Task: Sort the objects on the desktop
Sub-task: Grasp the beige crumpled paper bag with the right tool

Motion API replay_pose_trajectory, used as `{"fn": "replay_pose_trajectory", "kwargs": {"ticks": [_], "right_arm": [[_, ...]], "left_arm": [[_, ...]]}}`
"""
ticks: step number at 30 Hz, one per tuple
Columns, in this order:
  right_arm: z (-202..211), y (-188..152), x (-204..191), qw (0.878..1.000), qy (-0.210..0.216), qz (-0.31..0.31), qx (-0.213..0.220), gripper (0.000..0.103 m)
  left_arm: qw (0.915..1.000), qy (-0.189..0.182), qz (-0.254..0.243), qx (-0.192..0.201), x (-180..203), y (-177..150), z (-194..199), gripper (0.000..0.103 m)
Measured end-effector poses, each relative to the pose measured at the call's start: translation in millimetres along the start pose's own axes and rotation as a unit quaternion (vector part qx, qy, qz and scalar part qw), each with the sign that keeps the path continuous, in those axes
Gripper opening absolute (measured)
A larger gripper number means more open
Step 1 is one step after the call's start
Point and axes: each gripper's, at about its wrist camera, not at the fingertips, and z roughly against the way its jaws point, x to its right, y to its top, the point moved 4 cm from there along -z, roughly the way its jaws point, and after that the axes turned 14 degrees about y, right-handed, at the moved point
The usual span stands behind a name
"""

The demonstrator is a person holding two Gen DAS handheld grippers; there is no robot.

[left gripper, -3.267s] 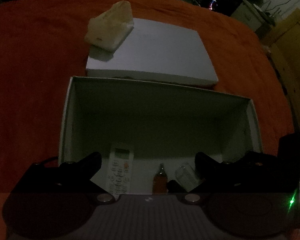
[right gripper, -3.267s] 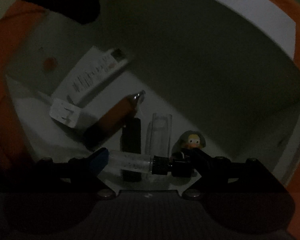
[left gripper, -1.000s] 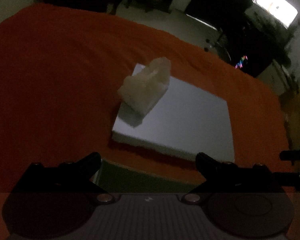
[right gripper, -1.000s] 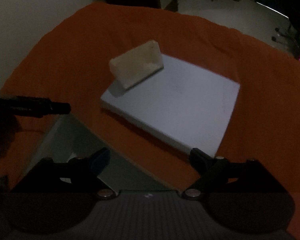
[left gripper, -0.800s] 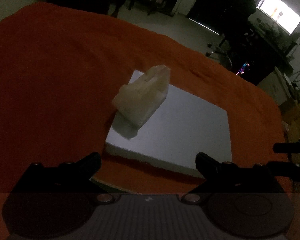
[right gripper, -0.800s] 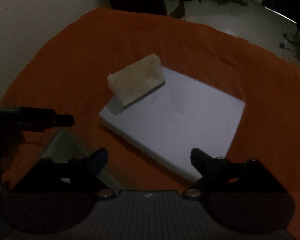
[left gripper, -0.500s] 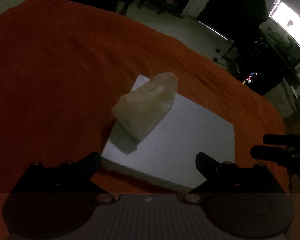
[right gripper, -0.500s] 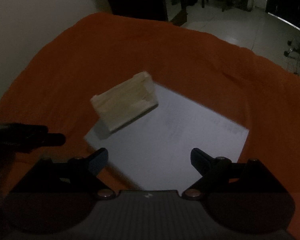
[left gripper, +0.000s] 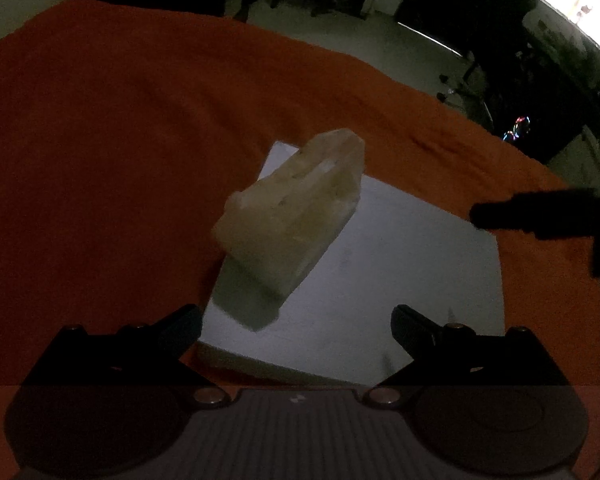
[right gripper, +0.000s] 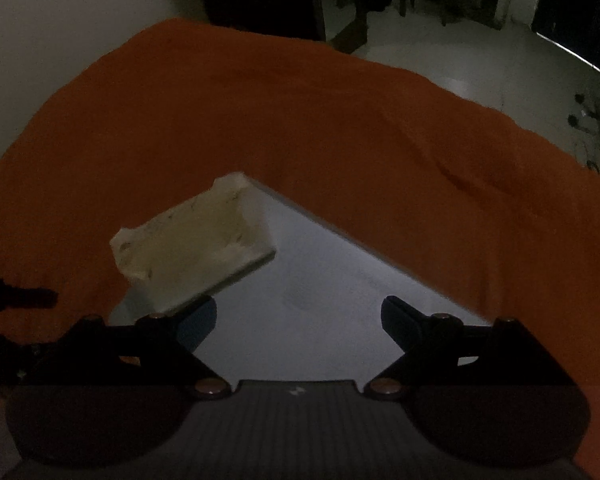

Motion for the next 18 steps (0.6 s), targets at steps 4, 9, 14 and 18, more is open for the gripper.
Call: {"fn": "replay_pose_trajectory", "kwargs": {"ticks": [4, 9, 14, 18], "right_arm": [[-7, 10, 3, 1.000, 0.002, 0.022, -0.006, 0.092], [-22, 21, 3, 0.999, -0.001, 0.050, 0.009, 0.092], [-42, 40, -4, 0.996, 0.007, 0.073, 0.041, 0.092], [-62, 62, -13, 0.994, 0.039, 0.079, 0.060, 0.092]], "left_arm": [[1.0000, 0.004, -0.005, -0.003, 3, 3, -4, 0.102], [0.9999, 0.011, -0.005, -0.005, 2, 4, -10, 0.102], [0.9996, 0.026, 0.009, -0.007, -5, 10, -19, 0.102], [0.9989, 0.041, 0.019, -0.009, -8, 20, -33, 0.103]]}}
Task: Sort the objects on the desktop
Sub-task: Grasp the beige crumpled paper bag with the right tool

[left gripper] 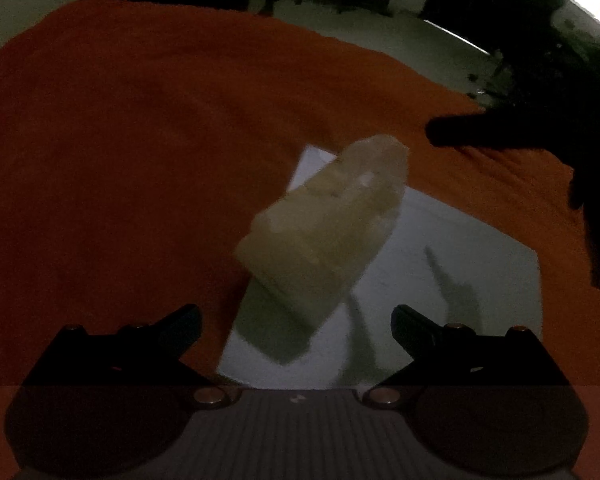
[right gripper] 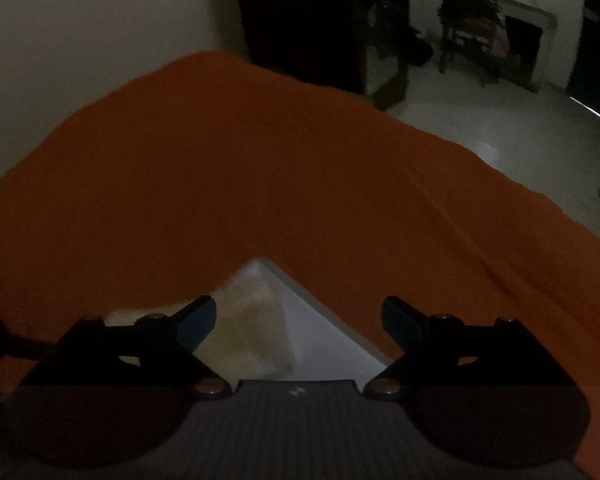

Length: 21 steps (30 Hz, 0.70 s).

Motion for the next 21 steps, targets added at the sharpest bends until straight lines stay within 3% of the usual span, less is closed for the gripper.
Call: {"fn": "replay_pose_trajectory", "kwargs": {"ticks": [3, 8, 11, 13, 16, 18, 21], "right_arm": [[-23, 11, -1, 1.000, 0.014, 0.002, -0.001, 0.092], [-65, 11, 3, 0.999, 0.005, 0.025, -0.039, 0.089], [-80, 1, 13, 0.998, 0.014, 0.005, -0.061, 0.069], [-83, -5, 20, 0.997, 0.041, -0.034, -0.056, 0.039], [-76, -12, 15, 0.998, 0.025, -0.012, -0.049, 0.017], [-71, -18, 12, 0.999, 0.005, -0.001, -0.051, 0.015], [-60, -35, 13, 0.997, -0.025, -0.051, -0.059, 0.014]], "left_arm": [[0.9998, 0.007, 0.019, 0.001, -2, 5, -12, 0.103], [0.9997, 0.017, 0.014, -0.006, 1, 10, -28, 0.103], [0.9998, 0.014, 0.012, -0.013, 2, 13, -36, 0.103], [0.9997, 0.015, 0.001, -0.017, 3, 15, -39, 0.102], [0.9997, 0.019, -0.011, -0.004, 3, 15, -41, 0.102], [0.9997, 0.020, -0.016, -0.001, 1, 13, -42, 0.102], [0.9997, 0.010, -0.015, -0.013, -1, 8, -45, 0.102]]}}
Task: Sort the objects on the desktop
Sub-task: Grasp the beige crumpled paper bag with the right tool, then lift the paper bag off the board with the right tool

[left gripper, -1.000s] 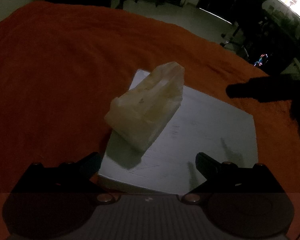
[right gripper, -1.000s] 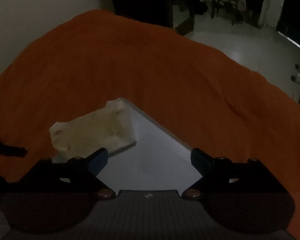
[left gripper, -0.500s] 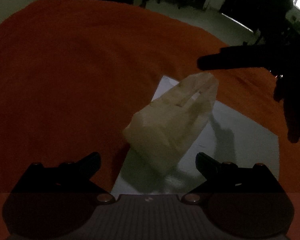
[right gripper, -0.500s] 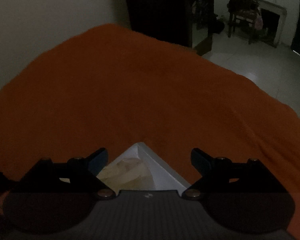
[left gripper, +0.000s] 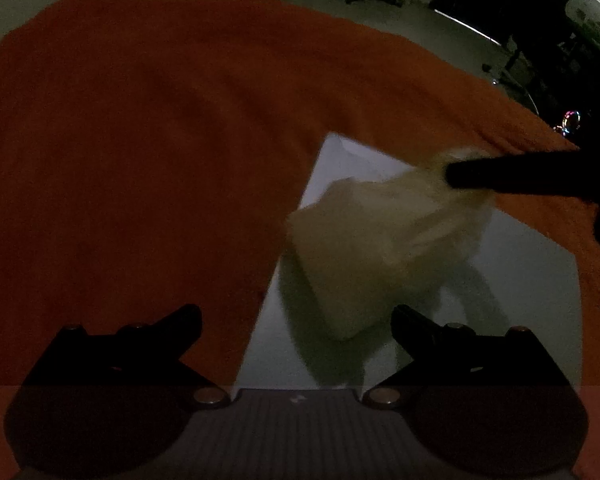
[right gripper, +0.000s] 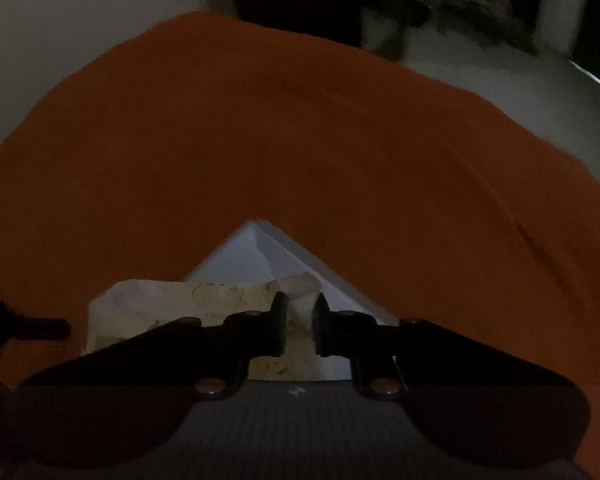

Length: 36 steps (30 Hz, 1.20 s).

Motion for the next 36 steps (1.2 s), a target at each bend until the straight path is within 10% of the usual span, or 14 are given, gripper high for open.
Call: {"fn": "replay_pose_trajectory", "kwargs": {"ticks": [10, 20, 36], "right_arm": [[63, -86, 10, 0.980, -0.065, -0.187, -0.008, 0.014], [102, -129, 32, 0.954, -0.086, -0.285, 0.015, 0.014], [113, -115, 17, 0.954, -0.103, -0.281, 0.017, 0.045]], "left_arm": [[0.9952, -0.051, -0.084, 0.003, 24, -29, 28, 0.102], [0.9657, -0.058, -0.247, 0.057, 75, -53, 54, 0.102], [0.9632, -0.071, -0.245, 0.085, 66, -55, 72, 0.103]]}}
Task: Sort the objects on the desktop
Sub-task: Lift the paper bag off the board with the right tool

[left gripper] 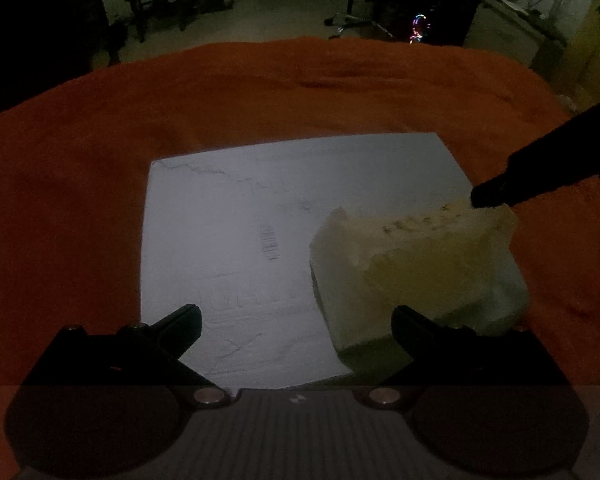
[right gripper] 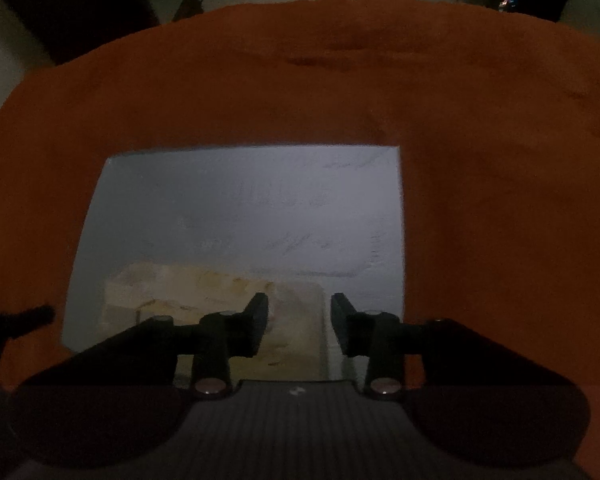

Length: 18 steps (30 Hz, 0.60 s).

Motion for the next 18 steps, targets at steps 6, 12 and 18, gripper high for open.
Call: {"fn": "replay_pose_trajectory", "kwargs": {"ticks": [6, 12, 18], "right_arm": [[14, -1, 16, 1.000, -0.003, 0.014, 0.010, 0.060], [18, 2, 23, 0.999, 0.003, -0.006, 0.039, 0.098], [21, 3, 12, 0.997, -0.016, 0.030, 0.068, 0.101]], "left_arm": [[0.9999, -0.009, 0.008, 0.002, -5, 0, -1, 0.103], [0.9988, 0.028, 0.039, 0.011, -13, 4, -3, 0.103], [0.9987, 0.004, 0.050, 0.010, -11, 10, -4, 0.103]]}}
